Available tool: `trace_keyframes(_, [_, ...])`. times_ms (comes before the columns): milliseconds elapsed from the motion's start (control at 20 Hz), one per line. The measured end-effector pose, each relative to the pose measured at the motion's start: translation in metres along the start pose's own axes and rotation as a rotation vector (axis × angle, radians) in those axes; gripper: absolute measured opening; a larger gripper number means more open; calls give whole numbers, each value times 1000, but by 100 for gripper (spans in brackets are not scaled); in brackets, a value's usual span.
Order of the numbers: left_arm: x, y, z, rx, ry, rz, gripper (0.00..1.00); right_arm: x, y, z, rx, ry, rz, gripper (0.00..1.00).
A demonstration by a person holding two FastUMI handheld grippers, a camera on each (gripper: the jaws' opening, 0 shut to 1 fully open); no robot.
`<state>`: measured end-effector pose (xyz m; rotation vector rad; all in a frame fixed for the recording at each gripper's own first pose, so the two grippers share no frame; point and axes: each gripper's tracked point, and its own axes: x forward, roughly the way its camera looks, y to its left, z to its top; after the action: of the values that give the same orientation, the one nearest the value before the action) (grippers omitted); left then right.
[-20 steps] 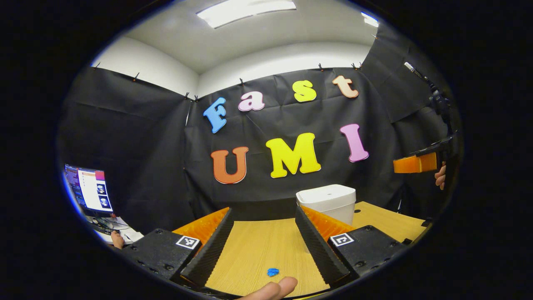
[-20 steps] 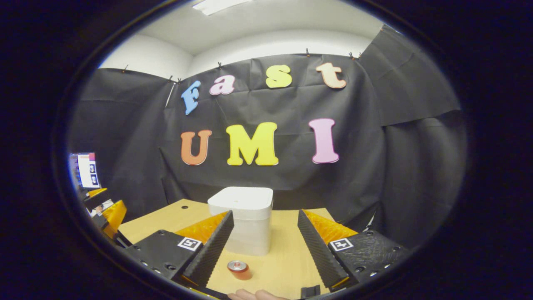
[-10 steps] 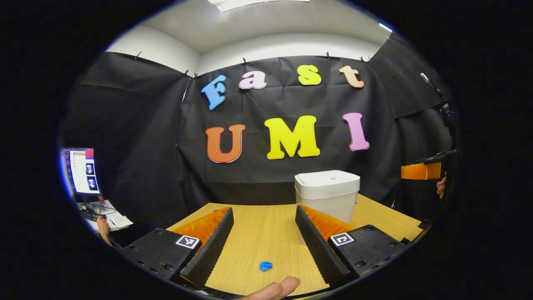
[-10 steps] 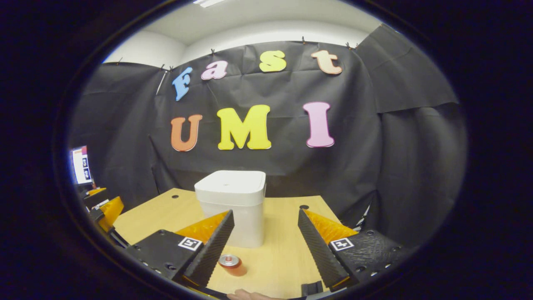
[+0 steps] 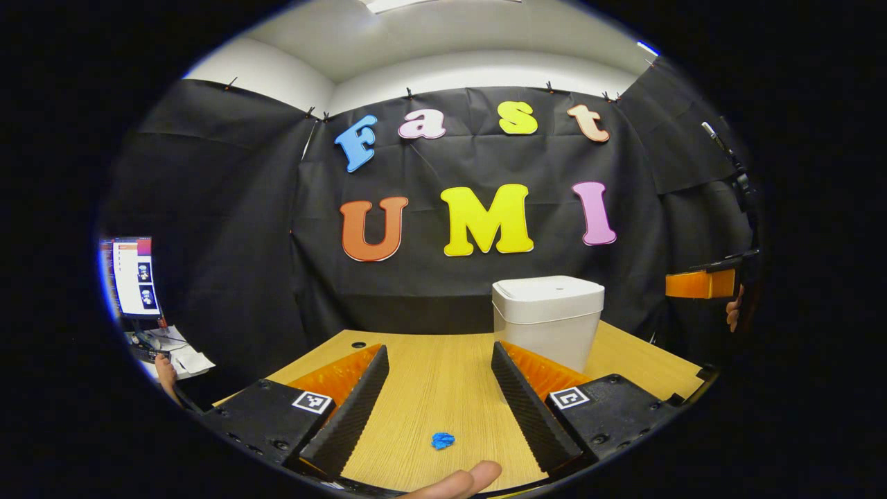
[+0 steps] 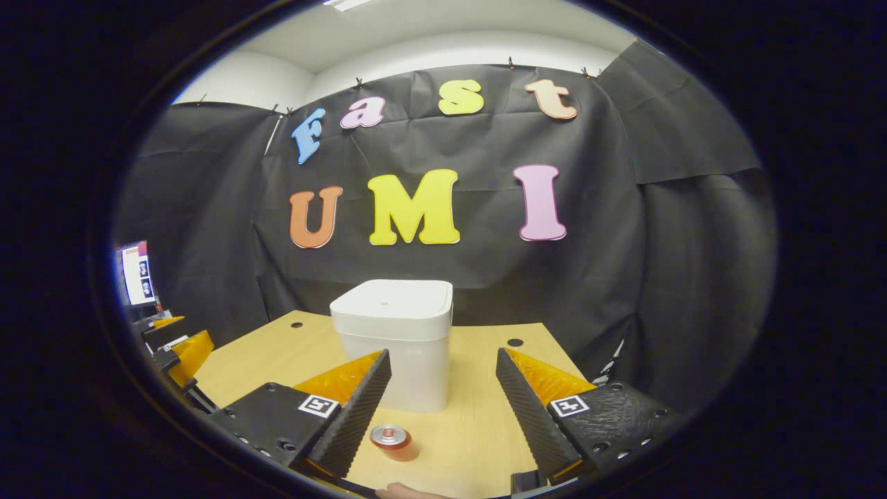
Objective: Press the lid of the desktop garbage bin to open it, pick up the crumpled paper on the desktop and throw it into the bin, then pick up the pop can on the desktop and drop it into the bin, and finally close the garbage bin lid.
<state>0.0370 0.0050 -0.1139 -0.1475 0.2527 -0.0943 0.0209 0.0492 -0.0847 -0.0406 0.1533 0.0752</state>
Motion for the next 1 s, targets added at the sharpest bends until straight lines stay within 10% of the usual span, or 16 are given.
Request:
trace_keyframes(500, [0,-13,-24,8,36,-54,98,81,53,38,-52,-29,56,89])
trace_keyframes(1000, [12,7,-53,14,101,-37,98,149,85,44,-86,22,56,11])
